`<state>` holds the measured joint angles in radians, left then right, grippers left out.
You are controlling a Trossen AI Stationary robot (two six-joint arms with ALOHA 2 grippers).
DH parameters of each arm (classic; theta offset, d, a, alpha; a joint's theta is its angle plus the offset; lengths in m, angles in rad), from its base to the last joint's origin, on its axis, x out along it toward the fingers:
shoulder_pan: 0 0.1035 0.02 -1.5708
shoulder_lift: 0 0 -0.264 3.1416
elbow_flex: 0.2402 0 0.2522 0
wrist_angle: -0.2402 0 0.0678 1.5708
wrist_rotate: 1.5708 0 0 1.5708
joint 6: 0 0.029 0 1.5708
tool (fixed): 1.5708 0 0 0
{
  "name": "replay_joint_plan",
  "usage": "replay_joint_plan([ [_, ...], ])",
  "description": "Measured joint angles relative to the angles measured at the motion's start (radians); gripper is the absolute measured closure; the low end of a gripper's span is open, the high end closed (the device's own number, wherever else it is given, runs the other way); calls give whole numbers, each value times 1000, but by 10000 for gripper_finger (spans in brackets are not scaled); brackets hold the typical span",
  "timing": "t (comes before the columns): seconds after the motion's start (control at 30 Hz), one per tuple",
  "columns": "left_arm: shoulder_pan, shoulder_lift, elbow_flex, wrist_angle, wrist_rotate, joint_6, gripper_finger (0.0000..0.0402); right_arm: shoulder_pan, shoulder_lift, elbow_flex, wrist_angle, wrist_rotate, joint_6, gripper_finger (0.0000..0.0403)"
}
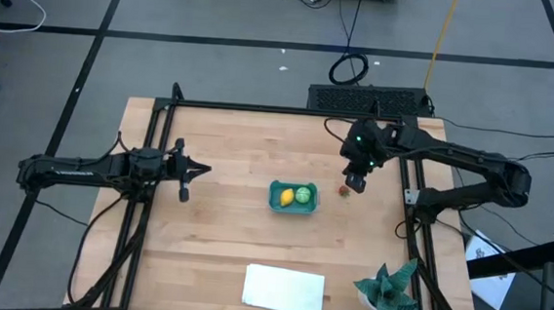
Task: Pick and placing Produce into tupperware
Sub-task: Put the red strawberry in the bin
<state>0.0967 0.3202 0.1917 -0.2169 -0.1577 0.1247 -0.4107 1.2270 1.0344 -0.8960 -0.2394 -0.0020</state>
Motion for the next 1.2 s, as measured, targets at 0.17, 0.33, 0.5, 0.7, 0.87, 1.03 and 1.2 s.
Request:
replay_joint_plan([
  [0.17,0,0,0,0,0,-3,376,0,35,1,-29,0,-75,403],
  [0.33,0,0,0,-2,0,-3,376,17,48,1,-42,0,-250,403],
  [0.5,0,0,0,-6,0,-3,376,47,48,1,-35,-1,-306,403],
  [0.7,0,0,0,-6,0,-3,376,53,48,1,-40,1,-352,403],
  [0.87,0,0,0,-6,0,-5,376,53,48,0,-40,2,-403,402],
  [1.03,0,0,0,-8,1,-6,376,53,48,-32,-37,3,-408,374],
  [1.2,0,0,0,-10,1,-6,376,53,48,-102,-16,6,-415,323],
])
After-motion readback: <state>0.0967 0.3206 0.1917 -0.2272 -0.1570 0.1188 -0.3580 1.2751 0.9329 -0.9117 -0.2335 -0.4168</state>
